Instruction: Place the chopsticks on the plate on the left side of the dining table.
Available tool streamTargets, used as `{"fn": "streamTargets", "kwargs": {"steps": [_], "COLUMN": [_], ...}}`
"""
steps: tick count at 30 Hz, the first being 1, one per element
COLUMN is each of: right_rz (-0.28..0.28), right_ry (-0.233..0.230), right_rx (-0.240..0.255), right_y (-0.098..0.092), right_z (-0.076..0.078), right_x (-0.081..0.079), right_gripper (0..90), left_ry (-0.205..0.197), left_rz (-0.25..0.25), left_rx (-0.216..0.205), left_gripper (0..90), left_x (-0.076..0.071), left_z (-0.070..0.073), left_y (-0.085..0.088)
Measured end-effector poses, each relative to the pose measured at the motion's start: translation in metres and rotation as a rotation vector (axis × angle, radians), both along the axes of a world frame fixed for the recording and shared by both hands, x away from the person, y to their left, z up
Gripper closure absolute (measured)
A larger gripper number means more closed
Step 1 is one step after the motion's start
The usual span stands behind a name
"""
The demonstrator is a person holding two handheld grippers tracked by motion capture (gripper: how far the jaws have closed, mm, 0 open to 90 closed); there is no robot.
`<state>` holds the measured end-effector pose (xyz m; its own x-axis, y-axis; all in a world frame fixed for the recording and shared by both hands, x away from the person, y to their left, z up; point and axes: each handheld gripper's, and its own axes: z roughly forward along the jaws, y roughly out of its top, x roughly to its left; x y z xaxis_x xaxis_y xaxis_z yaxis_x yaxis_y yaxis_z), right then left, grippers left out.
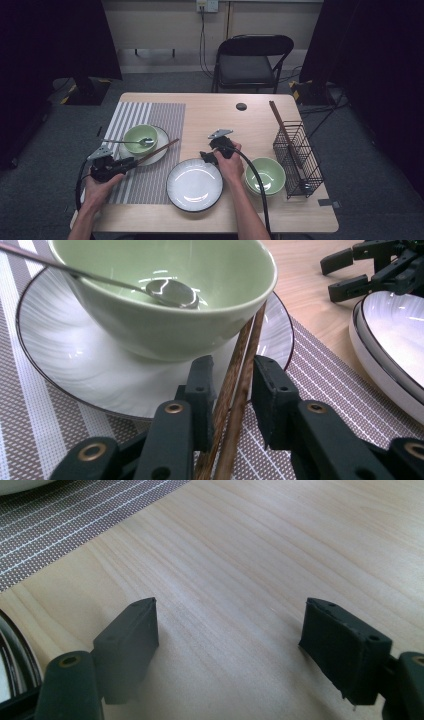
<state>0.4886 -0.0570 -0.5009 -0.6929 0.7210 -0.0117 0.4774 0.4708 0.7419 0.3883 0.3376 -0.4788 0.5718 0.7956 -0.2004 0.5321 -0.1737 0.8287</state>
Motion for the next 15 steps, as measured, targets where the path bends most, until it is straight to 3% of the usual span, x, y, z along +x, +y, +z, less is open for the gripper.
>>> {"fn": "streamTargets", "kwargs": {"steps": [6, 8, 10, 15], "right_rz": [-0.001, 0.0, 0.0, 0.0], "right_ry": [0.001, 0.0, 0.0, 0.0], "right_rx": [0.002, 0.0, 0.0, 0.0], "right_y": [0.0, 0.0, 0.0, 0.0], "right_z": [0.0, 0.0, 0.0, 0.0], "right_x": [0.0, 0.0, 0.0, 0.0], "right_gripper": [22.3, 22.3, 22.3, 22.3], "left_ry": [-0.028, -0.034, -0.044, -0.034], "left_rz": [0.014, 0.0, -0.022, -0.045], "left_rx": [-0.011, -0.02, -0.042, -0.048], "left_gripper": [67.0, 69.7, 81.4, 83.5], "left_x": [-0.002, -0.003, -0.005, -0.005], "left_z": [0.006, 0.008, 0.01, 0.011], "left_y": [-0.003, -0.003, -0.006, -0.015]}}
